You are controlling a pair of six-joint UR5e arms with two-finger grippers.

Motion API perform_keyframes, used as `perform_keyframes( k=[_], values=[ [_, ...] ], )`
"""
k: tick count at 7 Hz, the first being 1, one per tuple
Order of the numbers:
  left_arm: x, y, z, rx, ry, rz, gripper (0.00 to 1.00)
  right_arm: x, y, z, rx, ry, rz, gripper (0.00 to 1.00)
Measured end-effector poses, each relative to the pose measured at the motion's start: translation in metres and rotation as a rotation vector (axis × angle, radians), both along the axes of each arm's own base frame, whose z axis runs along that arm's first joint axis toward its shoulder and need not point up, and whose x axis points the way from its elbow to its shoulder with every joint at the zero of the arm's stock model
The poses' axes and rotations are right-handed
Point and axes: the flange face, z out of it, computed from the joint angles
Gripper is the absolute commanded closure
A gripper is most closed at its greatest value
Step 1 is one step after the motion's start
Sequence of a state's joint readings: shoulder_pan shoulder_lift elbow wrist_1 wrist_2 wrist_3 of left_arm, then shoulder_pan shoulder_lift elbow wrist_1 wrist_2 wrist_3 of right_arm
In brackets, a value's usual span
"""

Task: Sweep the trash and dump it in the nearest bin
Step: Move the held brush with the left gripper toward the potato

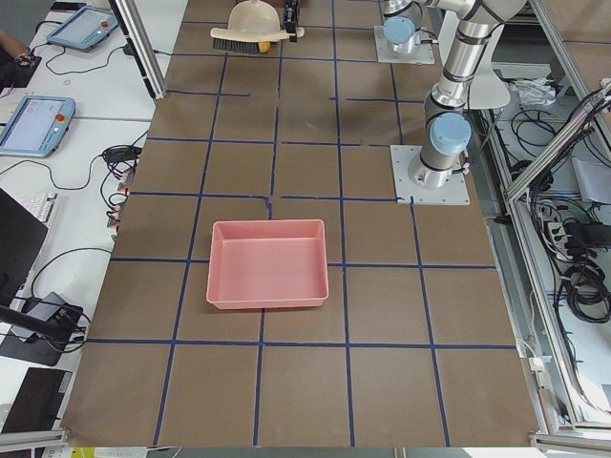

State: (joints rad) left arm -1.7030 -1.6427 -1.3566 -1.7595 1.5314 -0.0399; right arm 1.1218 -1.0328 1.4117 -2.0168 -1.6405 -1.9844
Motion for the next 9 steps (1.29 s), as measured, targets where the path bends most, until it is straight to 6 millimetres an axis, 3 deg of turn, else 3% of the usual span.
perform_keyframes(
  k=[2, 4, 5, 9],
  values=[
    [-0.004, -0.001, -0.005, 0.012, -0.006, -0.008, 1.0, 0.0, -0.002, -0.004, -0.009, 0.003, 0.001, 1.0],
    [-0.023, 0.002, -0.02, 0.067, -0.016, -0.042, 1.0, 0.0, -0.003, -0.006, -0.008, 0.002, 0.001, 1.0],
    [-0.049, 0.003, -0.032, 0.094, -0.027, -0.067, 1.0, -0.001, -0.004, -0.006, -0.01, 0.004, 0.002, 1.0],
    [-0.197, 0.008, -0.108, 0.167, -0.14, -0.115, 1.0, -0.004, -0.006, -0.003, -0.044, 0.022, -0.007, 1.0]
  ],
)
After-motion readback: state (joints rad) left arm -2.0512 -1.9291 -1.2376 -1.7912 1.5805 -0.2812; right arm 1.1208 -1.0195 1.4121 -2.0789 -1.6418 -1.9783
